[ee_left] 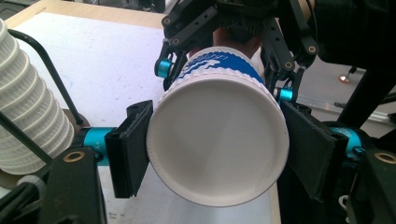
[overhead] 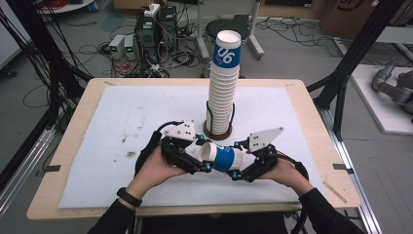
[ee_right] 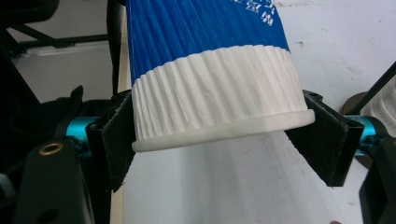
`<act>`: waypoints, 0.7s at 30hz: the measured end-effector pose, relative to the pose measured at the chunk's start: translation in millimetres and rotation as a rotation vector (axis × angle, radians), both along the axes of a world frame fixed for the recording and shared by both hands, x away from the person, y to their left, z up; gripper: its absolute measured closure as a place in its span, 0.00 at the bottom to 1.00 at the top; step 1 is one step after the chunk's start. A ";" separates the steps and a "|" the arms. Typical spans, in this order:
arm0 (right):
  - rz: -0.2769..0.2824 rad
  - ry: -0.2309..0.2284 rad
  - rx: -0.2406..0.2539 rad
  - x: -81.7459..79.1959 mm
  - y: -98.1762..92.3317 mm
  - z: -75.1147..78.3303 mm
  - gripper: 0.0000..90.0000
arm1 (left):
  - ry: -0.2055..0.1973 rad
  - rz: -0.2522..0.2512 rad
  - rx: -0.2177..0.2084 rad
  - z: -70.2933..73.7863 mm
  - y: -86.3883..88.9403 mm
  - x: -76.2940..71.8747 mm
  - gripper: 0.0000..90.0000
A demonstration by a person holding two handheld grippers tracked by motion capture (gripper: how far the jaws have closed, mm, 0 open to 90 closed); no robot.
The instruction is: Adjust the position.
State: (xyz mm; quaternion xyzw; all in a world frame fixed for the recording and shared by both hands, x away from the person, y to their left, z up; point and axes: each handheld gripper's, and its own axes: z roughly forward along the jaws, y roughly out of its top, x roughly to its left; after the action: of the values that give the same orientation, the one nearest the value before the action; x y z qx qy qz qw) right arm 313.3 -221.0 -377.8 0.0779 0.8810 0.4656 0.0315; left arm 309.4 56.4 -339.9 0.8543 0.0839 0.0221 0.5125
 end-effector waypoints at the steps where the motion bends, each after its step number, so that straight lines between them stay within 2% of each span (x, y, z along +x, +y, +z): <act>1: -0.001 -0.003 -0.004 -0.3 -0.2 0.4 0.23 | -0.001 -0.006 -0.003 -0.5 0.2 0.5 0.33; 3: -0.002 -0.015 0.001 -0.9 -0.4 0.4 0.19 | -0.007 -0.013 -0.018 -0.8 1.1 1.2 0.33; 5: -0.006 -0.011 0.025 -0.5 -1.4 1.3 0.18 | -0.013 -0.014 -0.055 -1.2 4.0 2.1 0.33; 7: -0.019 0.005 0.073 0.0 -4.3 3.3 0.18 | -0.006 -0.013 -0.113 -1.3 8.4 3.6 0.33; 10: -0.032 0.005 0.160 1.9 -10.9 6.7 0.17 | -0.001 -0.005 -0.203 -1.2 15.8 5.9 0.33; 16: -0.051 0.052 0.310 3.8 -20.4 13.6 0.16 | 0.009 0.012 -0.331 -1.9 24.4 7.3 0.33; 18: -0.060 0.059 0.339 3.4 -20.2 14.1 0.16 | 0.004 0.018 -0.349 -2.9 24.9 7.4 0.33; 21: -0.075 0.066 0.356 2.9 -17.7 13.6 0.15 | 0.009 0.018 -0.378 -5.4 23.0 6.9 0.33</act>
State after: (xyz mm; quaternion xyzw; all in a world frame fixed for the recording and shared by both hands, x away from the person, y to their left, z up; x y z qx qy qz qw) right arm 316.3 -238.7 -364.1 0.1303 0.7816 0.6100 0.0057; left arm 316.3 79.4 -345.3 0.7420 0.0963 0.0068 0.6634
